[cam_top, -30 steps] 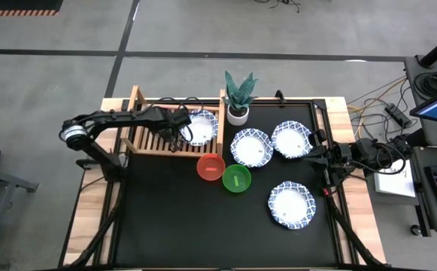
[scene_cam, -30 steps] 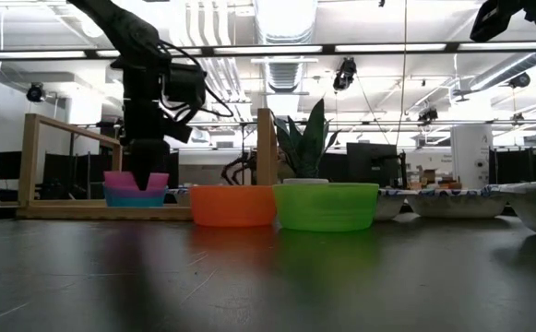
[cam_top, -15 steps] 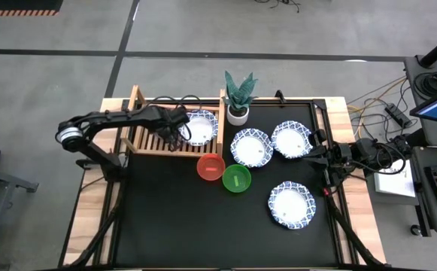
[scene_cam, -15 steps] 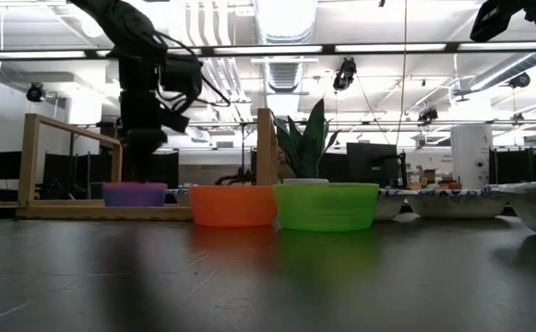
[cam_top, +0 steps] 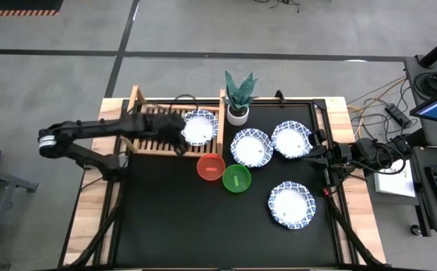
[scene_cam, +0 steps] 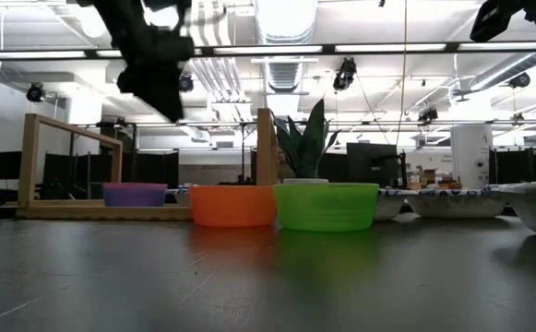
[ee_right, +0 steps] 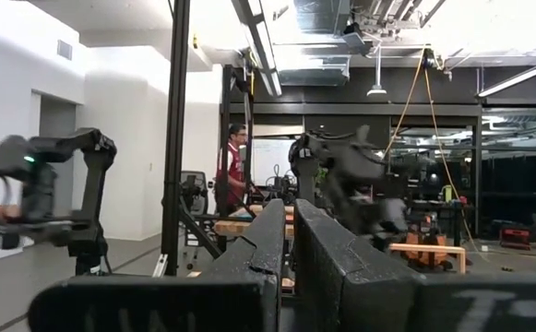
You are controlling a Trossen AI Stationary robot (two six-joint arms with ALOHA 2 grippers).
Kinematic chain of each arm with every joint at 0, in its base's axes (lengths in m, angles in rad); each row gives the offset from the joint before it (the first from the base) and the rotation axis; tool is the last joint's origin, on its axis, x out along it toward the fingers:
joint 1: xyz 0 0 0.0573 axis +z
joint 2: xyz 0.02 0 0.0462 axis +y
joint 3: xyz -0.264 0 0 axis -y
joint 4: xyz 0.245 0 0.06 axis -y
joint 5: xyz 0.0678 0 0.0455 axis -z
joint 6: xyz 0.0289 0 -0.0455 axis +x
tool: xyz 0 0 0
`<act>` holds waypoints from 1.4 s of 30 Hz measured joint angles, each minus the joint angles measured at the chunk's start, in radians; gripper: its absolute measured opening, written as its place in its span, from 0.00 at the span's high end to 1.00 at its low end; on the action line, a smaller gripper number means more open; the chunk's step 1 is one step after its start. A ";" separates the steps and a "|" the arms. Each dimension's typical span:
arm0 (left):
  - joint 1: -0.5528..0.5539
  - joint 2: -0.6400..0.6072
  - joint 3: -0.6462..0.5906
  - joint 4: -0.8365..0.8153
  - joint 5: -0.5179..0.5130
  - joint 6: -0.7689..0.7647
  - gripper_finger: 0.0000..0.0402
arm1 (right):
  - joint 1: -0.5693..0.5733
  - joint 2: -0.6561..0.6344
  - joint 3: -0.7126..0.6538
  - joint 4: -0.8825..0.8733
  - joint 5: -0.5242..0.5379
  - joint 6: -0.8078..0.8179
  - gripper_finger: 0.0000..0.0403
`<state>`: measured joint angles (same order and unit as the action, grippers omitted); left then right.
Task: Place and stack bowls onto a shelf
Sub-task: Stack the blue patterned bowl on top of the blue patterned bowl on the shelf
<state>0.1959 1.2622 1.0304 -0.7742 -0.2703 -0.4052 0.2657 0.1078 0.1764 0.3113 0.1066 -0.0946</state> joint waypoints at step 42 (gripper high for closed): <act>-0.590 0.209 -0.011 0.554 -0.281 -0.091 0.69 | -0.012 0.792 0.572 -0.935 0.141 0.309 0.84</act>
<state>-0.3943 1.4712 1.0195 -0.2201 -0.5514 -0.4961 0.2532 0.8997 0.7486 -0.6238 0.2477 0.2143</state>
